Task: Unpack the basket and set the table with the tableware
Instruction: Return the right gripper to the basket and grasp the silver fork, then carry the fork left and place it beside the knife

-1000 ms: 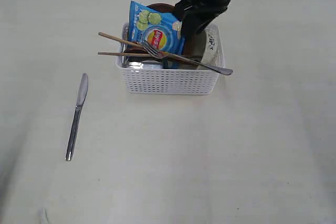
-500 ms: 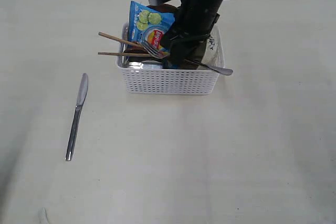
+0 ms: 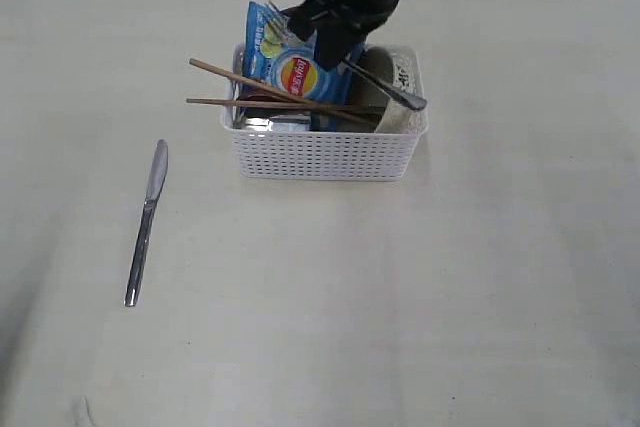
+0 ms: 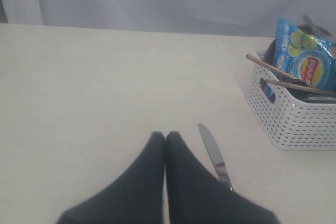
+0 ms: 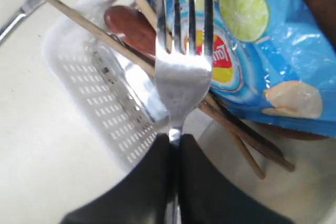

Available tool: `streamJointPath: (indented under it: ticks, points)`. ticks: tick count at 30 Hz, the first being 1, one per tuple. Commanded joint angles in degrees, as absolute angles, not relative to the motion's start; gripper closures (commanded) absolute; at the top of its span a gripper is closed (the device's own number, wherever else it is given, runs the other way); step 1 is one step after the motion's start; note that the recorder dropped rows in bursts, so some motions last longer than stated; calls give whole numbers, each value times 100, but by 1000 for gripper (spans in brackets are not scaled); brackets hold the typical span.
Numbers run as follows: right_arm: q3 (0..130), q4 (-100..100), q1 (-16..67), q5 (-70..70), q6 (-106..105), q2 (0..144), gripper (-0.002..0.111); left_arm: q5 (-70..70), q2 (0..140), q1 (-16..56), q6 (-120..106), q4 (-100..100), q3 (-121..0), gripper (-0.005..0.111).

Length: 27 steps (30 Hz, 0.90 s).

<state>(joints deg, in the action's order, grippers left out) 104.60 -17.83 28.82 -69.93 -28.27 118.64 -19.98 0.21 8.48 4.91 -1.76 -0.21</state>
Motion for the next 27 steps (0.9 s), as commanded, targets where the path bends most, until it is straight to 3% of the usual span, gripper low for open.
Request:
streamJointPath:
  ticks: [1,7,12,27]
  points:
    - [10519,-1814,3233,-6996,-2067,11144,108,-1985,0,875,473,-171,0,107]
    - [9930,-1814,4753,-6817,-278,10806,109,-1985,0,875,473,-171,0,107]
    - [8758,-1801,5950,-4801,2047,10872,109,-1985,0,875,473,-171,0,107]
    - [8759,-47,6064,-3979,5148,11909,109,-1985,0,875,473,-171,0,107]
